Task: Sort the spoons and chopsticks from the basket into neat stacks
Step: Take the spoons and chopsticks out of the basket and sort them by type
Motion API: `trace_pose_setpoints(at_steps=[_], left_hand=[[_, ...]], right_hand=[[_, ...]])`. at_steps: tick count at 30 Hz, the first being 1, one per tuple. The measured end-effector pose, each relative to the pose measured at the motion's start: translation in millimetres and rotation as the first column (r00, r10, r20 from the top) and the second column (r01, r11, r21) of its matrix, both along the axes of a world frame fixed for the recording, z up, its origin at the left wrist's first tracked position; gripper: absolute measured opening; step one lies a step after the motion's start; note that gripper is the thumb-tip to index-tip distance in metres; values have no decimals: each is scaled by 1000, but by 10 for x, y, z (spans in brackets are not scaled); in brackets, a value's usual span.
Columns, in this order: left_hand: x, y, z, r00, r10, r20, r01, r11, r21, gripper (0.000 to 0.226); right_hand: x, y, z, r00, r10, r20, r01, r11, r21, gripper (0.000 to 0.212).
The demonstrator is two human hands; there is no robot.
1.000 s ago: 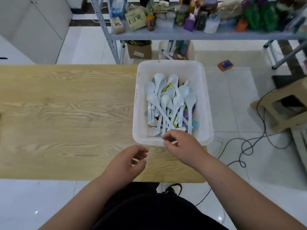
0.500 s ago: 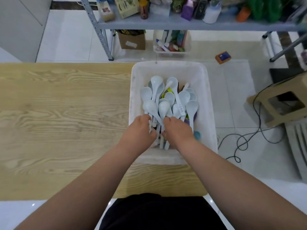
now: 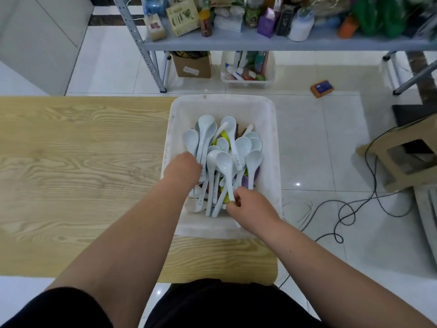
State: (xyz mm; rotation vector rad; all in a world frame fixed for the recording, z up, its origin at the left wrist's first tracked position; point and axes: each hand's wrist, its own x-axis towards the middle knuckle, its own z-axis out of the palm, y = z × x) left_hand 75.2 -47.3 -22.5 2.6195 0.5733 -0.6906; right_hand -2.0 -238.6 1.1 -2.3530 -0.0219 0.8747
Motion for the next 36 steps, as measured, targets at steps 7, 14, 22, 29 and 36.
trace_pose_setpoints(at_steps=[7, 14, 22, 29, 36], left_hand=[[19, 10, -77, 999, 46, -11, -45, 999, 14, 24], [-95, -87, 29, 995, 83, -50, -89, 988, -124, 17], [-969, -390, 422, 841, 524, -136, -438, 511, -739, 6], [-1563, -659, 657, 800, 587, -122, -382, 344, -858, 21], [-2113, -370, 673, 699, 708, -104, -500, 379, -779, 19]], right_hand=[[-94, -175, 78, 998, -40, -45, 46, 991, 129, 26], [-109, -238, 118, 981, -168, -101, 188, 953, 238, 20], [-162, -206, 270, 905, -396, -158, 418, 755, 505, 15], [-479, -13, 281, 973, -229, -2, 198, 833, 517, 22], [-863, 349, 252, 999, 3, -54, 26, 853, 522, 29]])
